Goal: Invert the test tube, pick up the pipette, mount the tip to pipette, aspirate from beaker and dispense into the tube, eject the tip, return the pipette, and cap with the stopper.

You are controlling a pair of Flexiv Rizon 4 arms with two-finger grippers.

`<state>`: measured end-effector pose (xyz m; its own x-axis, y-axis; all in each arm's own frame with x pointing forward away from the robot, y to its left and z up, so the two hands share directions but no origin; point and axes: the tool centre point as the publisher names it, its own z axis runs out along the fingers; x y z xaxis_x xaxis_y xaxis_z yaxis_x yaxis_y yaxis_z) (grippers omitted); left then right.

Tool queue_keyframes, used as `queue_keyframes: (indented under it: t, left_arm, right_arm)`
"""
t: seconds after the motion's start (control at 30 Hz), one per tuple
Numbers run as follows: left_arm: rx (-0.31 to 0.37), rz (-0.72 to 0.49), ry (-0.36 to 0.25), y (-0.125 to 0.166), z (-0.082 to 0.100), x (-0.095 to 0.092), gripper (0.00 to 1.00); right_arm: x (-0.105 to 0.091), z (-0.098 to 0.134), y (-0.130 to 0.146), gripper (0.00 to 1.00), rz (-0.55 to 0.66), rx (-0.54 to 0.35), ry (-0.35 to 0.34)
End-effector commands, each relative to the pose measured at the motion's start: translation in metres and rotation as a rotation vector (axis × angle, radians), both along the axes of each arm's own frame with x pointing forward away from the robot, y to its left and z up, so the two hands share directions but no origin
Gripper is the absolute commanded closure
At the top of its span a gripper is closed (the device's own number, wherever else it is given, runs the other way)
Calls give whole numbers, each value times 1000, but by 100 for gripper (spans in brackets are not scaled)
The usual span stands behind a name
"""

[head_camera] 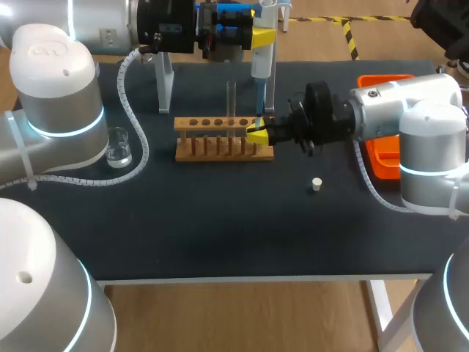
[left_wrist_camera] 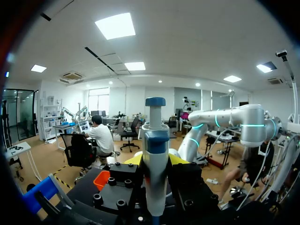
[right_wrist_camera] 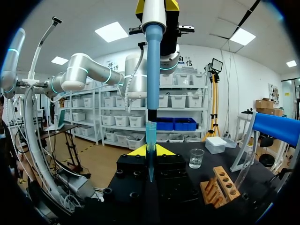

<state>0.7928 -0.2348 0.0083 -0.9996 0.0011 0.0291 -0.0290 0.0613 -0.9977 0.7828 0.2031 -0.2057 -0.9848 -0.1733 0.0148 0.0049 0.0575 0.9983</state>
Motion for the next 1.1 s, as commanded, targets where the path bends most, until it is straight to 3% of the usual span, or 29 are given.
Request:
queue_keyframes:
  t: [0.03,1.1]
  left_arm:
    - [1,-4,1,1,1,1,100]
    - [1,-4,1,1,1,1,100]
  right_arm:
    - [-1,2,0,100,-8,0,-1]
    - [0,6,-1,100,-14,9,-4]
